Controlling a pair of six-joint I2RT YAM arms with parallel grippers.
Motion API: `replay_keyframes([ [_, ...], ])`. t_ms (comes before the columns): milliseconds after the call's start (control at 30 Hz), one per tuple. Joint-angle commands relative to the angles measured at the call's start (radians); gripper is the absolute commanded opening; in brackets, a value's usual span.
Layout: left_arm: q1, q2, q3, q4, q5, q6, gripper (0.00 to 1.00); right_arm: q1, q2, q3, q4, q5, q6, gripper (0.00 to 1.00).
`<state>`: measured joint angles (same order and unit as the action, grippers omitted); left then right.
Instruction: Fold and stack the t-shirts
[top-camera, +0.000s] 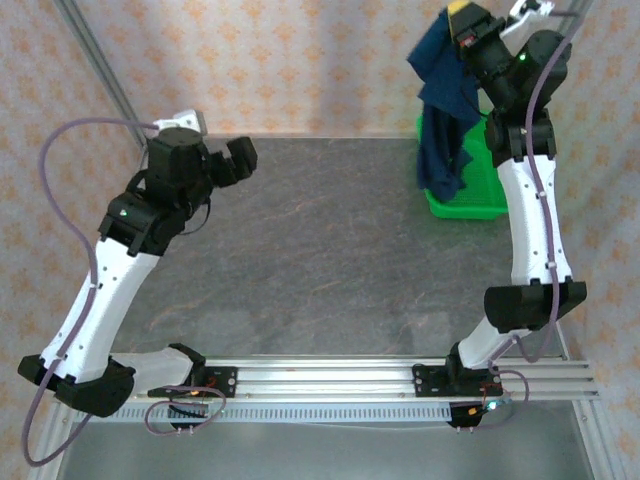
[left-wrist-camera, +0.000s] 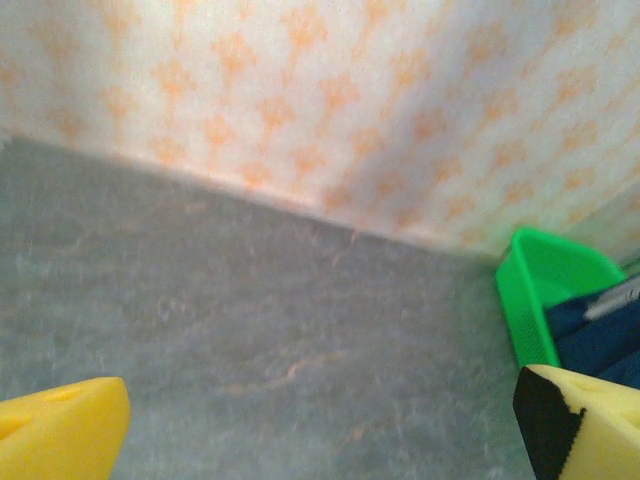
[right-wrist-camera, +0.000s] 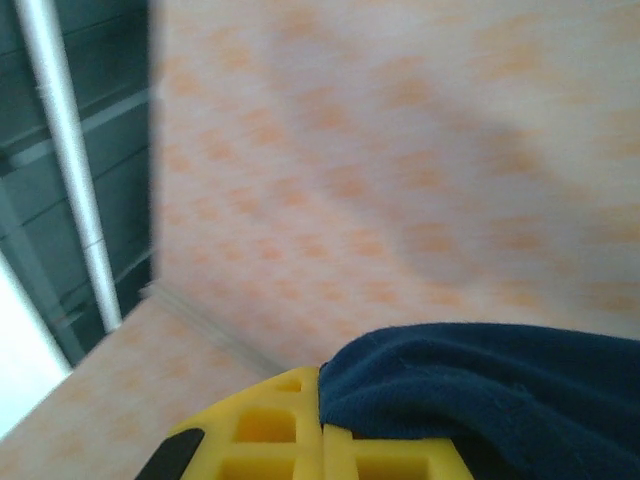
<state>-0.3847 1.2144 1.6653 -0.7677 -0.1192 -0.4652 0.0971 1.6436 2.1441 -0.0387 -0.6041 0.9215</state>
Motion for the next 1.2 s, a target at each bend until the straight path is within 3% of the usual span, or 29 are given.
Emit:
replay_keyframes([
  [0, 0.027, 0.007, 0.121, 0.007, -0.01, 0.058, 1.0, 0.072, -0.01, 0.231, -0.012, -0.053, 0.011, 0.0],
  [100, 0.038, -0.004, 0.188, -0.008, -0.014, 0.08, 1.0, 0.118, 0.025, 0.316, -0.046, -0.069, 0.066, 0.0],
  [233, 0.043, -0.03, 0.232, -0.041, -0.022, 0.087, 1.0, 0.181, 0.003, 0.239, -0.081, -0.066, 0.018, 0.0],
  [467, 0.043, -0.111, 0.182, -0.135, -0.056, 0.117, 1.0, 0.224, -0.136, -0.213, -0.019, -0.077, 0.049, 0.0],
  [667, 0.042, -0.247, -0.089, -0.159, 0.001, 0.066, 1.0, 0.215, -0.333, -0.743, -0.234, 0.066, -0.089, 0.0],
  [800, 0.04, -0.313, -0.309, -0.165, 0.089, -0.018, 1.0, 0.164, -0.407, -0.983, -0.275, 0.145, -0.134, 0.0],
  [967, 0.037, -0.352, -0.543, -0.102, 0.193, -0.133, 1.0, 0.094, -0.454, -1.111, -0.274, 0.206, -0.162, 0.0],
  [1167, -0.011, -0.298, -0.755, 0.03, 0.258, -0.235, 1.0, 0.079, -0.453, -1.097, -0.281, 0.151, -0.155, 0.0],
])
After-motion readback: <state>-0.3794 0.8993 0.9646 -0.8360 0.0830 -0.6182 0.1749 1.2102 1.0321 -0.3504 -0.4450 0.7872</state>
